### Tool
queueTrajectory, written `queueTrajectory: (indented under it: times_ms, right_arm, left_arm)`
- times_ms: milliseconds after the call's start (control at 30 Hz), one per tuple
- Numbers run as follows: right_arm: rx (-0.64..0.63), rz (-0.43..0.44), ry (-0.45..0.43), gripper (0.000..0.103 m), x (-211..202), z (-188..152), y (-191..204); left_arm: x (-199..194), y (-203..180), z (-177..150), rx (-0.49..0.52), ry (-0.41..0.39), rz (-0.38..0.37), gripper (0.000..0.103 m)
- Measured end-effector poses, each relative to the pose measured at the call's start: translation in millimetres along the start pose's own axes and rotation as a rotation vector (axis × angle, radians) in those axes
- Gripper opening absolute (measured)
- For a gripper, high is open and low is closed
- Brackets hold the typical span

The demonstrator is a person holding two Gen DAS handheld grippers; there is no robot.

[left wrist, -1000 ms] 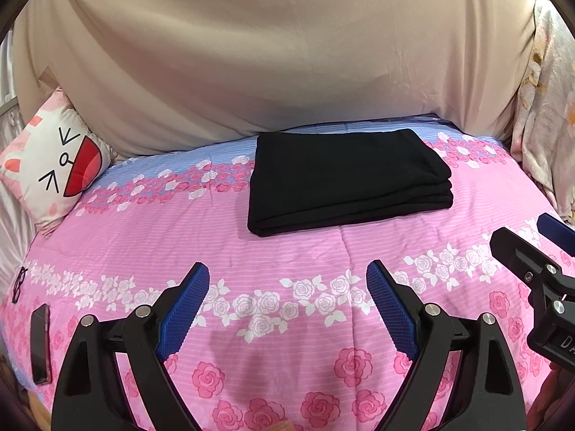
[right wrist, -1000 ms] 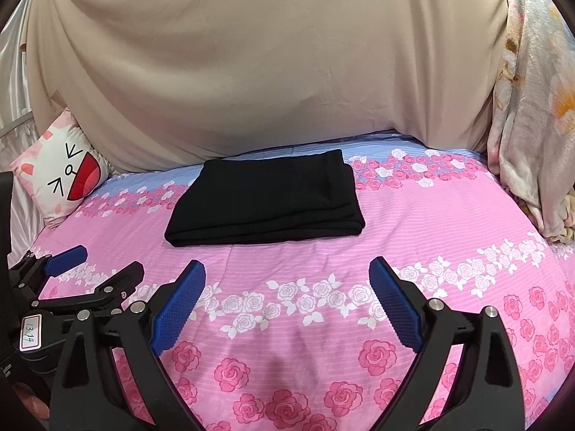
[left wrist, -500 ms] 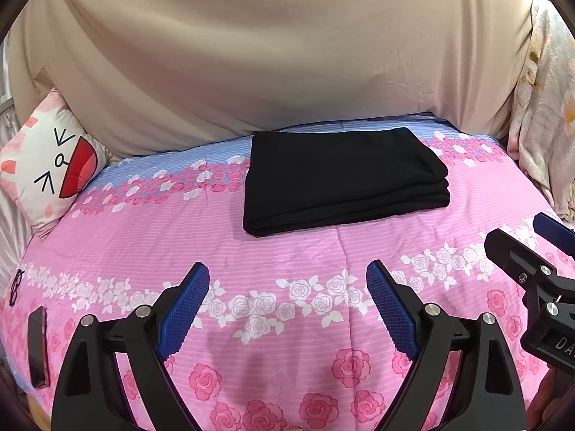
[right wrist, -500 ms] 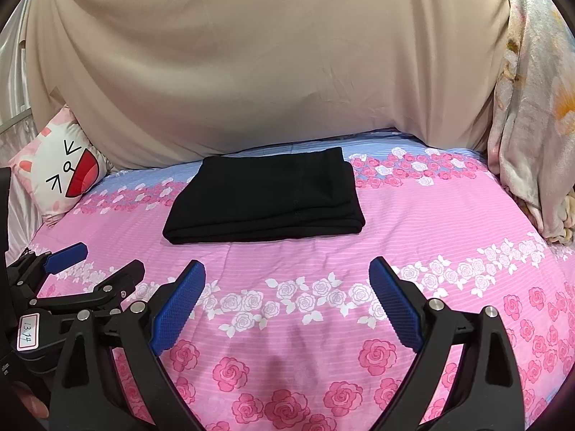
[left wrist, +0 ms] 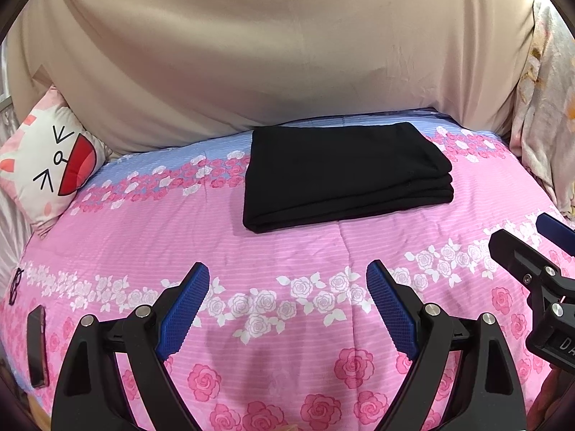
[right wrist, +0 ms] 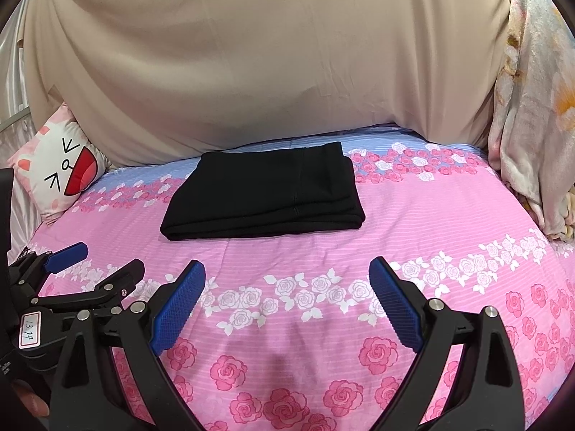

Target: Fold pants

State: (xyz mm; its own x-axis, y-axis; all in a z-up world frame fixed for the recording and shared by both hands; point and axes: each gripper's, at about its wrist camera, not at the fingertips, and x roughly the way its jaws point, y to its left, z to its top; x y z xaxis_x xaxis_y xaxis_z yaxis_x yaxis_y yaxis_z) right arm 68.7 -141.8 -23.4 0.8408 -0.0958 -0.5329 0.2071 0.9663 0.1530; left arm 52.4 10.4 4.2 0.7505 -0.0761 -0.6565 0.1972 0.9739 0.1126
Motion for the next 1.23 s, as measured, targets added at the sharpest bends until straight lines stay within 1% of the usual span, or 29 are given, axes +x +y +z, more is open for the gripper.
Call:
queueTrajectory:
  times_ms: [600,700,833,867,933,1000,1033,1067,1233]
  right_arm:
    - [0.003,-0.005,0.003,0.090,1.5,-3.7,-0.3]
    - [0.007,-0.005,0.006,0.090,2.0,-5.6,-0.9]
    - [0.008,-0.009,0.010,0.090,2.7,-6.6,0.8]
    - [0.009,-0.009,0.011,0.090,2.6,-7.6,0.2]
    - [0.009,-0.009,0.015,0.090,3.6,-5.9,0.4]
    - [0.012,-0.012,0.016,0.090,3.0,-6.0,0.7]
    - [0.013,-0.014,0.015,0.090,2.3,-6.2,0.4]
    - [0.014,-0.016,0.015,0.090,2.1,-5.7,0.3]
    - [0.022,-0.022,0.019,0.092,1.7,-6.5,0.3]
  left_arm:
    - [3.7,-2.6,-1.3,0.011,0.005,0.009,0.087]
    - [5.0,-3.6,-2.2,0.022,0.003,-0.015,0.087]
    - [3.4,-3.9,-3.4,0.016,-0.029,-0.079,0.086]
    - [3.0,-4.3,-3.5,0.014,-0.038,-0.079,0.086]
    - [3.5,-7.1,-5.1,0.029,-0.057,-0.033,0.086]
    - [6.0,-7.0,-5.3,0.033,-0.051,0.004,0.087]
    - [7.8,-6.3,-5.5,0.033,-0.035,0.021,0.087]
    - [9.3,-5.4,-5.8,0.035,-0.020,0.022,0.087]
    - [8.1,-1.8,-7.9,0.040,-0.009,0.006,0.087]
